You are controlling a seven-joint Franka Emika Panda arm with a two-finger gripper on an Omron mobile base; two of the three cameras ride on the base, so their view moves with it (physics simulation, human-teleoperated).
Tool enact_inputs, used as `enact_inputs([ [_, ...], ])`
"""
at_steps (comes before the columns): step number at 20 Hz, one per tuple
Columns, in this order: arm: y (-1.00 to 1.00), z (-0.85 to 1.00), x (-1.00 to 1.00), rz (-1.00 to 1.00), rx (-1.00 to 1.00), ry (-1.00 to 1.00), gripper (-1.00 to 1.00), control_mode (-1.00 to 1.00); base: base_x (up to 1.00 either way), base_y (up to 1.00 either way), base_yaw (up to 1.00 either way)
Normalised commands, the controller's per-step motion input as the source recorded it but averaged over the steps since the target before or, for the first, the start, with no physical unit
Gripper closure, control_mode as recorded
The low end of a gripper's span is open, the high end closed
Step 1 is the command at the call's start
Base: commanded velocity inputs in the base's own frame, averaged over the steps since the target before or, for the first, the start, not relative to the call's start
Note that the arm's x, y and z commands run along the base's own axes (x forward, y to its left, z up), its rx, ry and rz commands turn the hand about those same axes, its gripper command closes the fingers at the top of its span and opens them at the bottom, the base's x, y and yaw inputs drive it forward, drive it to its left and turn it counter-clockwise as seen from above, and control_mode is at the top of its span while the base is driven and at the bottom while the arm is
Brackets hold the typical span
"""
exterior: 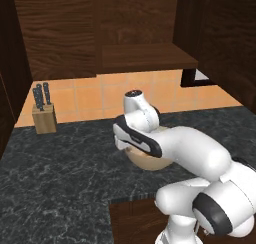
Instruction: Open the cabinet, pick up the bread from the cabinet and place it in the basket. Then move the basket to the dining counter.
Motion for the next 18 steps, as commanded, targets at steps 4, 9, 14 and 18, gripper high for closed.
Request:
enact_inputs([
  [4,0.11,-0.09,0.18,0.20,0.00,0.09,-1.00,-1.00,0.00,0.00,0.00],
  [9,0.13,-0.30,0.01,0.09,0.00,0.05,-1.00,-1.00,0.00,0.00,0.00],
  [14,0.00,-0.31,-0.10,0.00,0.00,0.00,-1.00,-1.00,0.00,0.00,0.00],
  [18,0.00,-0.28,0.00,0.00,-0.03,0.00,-1.00,-1.00,0.00,0.00,0.00],
])
